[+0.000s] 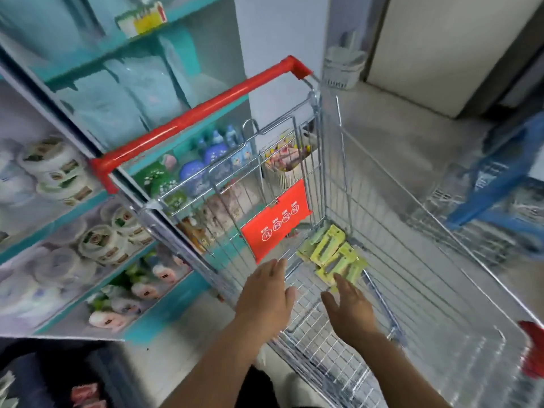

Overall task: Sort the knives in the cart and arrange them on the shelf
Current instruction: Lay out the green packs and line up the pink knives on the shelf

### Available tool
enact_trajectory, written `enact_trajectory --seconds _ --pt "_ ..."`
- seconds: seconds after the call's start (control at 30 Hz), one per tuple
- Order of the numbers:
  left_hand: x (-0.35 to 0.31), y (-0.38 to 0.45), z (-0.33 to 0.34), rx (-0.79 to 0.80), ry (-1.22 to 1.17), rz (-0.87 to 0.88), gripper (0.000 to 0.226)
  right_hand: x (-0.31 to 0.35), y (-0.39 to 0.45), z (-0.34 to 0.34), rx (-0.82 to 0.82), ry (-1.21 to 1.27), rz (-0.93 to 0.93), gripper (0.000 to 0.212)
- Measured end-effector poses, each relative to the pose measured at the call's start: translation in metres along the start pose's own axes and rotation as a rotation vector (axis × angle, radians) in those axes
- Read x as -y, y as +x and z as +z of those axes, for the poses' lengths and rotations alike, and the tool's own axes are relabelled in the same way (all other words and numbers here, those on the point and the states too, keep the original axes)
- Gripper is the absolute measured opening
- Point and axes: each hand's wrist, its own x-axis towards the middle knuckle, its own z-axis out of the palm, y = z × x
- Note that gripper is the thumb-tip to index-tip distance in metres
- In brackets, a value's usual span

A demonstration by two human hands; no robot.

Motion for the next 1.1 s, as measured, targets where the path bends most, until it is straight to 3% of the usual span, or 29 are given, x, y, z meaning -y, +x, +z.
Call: enact_trajectory --seconds 0.3,0.53,0.87,1.1 --pt "0.020 0.114 0.026 0.200 0.056 0.202 0.059 0.008 0.060 0.003 -0.130 0.133 0.267 0.060" --pt "0.027 0.182 0.071 0.322 0.105 0.219 0.067 -0.015 0.104 0.022 -0.125 0.207 0.396 0.066" --pt "0.032 0.265 0.167 0.291 0.106 0.196 0.062 -0.075 0.185 0.080 -0.060 0.281 0.504 0.076" --pt "0.030 0.309 0.222 0.274 0.126 0.121 0.078 -0.112 0.225 0.118 -0.108 0.283 0.685 0.081"
